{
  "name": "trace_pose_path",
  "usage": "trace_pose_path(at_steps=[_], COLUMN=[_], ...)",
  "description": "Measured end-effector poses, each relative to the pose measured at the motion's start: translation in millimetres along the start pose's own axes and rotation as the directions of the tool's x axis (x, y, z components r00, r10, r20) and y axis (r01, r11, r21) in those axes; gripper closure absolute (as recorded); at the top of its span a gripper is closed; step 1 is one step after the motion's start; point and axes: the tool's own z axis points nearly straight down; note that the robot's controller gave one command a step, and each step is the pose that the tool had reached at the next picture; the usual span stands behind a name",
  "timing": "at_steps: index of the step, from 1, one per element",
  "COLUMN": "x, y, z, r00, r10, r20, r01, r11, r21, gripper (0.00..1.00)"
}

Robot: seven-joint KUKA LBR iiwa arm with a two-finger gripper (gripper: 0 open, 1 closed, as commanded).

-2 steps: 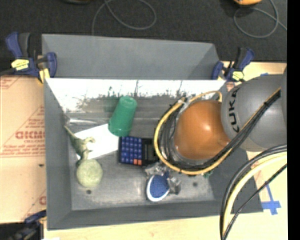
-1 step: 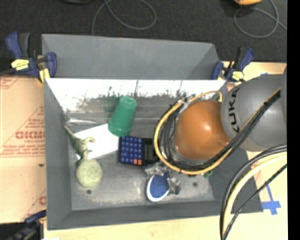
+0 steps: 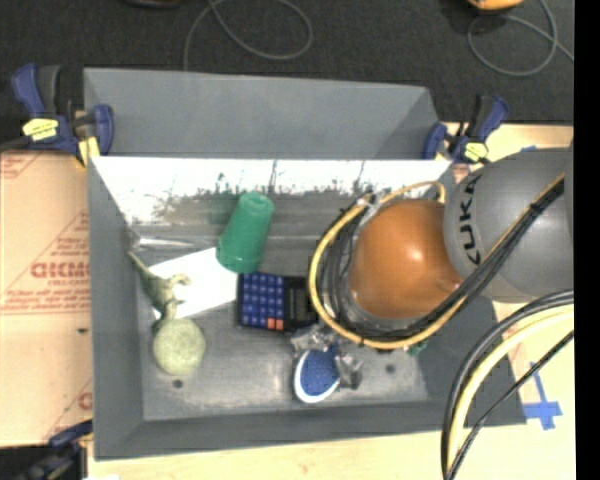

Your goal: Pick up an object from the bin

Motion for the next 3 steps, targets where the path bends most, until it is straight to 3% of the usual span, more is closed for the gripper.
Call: trace_pose_path(at_steps=[3], x=[0.1], y=[0], z=[-26], r00=[1.000], r10=[0.003], r20=[0.000], r01=[-0.003], r11=[1.000], r21=[0.000], gripper=[1.00])
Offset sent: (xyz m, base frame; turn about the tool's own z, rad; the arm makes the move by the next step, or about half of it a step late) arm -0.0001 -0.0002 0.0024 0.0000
